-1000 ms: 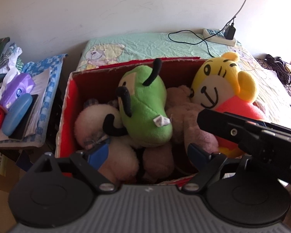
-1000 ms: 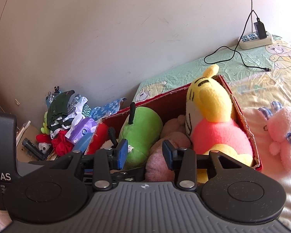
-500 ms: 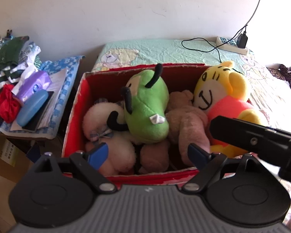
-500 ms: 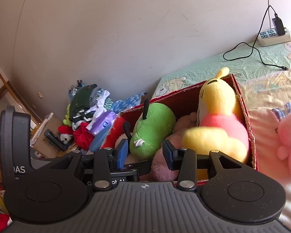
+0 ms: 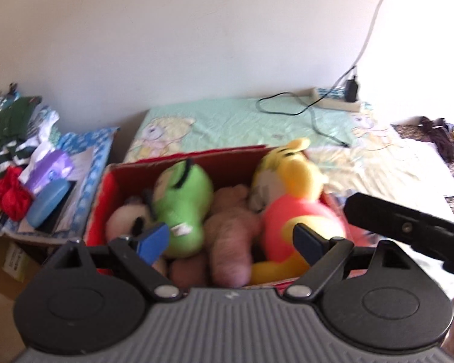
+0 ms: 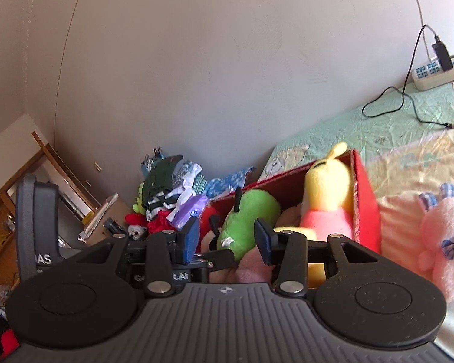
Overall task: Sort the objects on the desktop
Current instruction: 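Withdraw both grippers from the box toward the white bunny on the bed, then lower both grippers onto the white bunny with the blue bow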
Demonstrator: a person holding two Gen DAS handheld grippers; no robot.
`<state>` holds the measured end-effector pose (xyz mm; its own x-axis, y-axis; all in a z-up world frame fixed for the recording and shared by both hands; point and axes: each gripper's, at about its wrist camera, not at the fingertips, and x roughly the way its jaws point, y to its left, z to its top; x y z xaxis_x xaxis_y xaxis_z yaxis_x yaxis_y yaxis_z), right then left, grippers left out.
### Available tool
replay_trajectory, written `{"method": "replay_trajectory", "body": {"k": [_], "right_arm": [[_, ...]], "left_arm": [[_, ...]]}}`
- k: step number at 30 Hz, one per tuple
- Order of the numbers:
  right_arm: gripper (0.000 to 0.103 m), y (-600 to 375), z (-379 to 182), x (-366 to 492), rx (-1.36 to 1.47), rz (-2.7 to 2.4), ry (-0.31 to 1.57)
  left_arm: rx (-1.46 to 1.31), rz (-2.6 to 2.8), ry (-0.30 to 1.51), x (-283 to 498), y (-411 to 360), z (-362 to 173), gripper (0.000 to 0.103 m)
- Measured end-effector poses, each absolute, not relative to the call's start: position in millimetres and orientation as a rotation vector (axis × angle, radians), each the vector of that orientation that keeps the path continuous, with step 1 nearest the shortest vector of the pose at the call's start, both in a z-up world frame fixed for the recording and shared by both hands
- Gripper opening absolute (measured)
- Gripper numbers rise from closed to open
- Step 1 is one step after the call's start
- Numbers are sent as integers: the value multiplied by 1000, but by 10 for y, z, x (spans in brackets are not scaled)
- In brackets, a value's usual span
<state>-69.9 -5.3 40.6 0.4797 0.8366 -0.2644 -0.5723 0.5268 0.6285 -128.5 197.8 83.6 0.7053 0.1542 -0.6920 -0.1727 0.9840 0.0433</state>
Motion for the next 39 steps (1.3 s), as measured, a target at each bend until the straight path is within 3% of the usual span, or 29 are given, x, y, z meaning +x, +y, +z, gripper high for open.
{"method": "replay_trajectory", "body": {"k": [10, 22, 39], "right_arm": [[45, -854, 284, -489, 597, 741, 601], [45, -1628, -49, -249, 624, 535, 707], [48, -1827, -592, 342, 675, 536, 918]], "left_arm": [[32, -22, 749, -1031, 1084, 752, 89], [-10, -166, 875, -667, 355, 162, 89], [-182, -75, 971, -129, 450, -321, 88]]}}
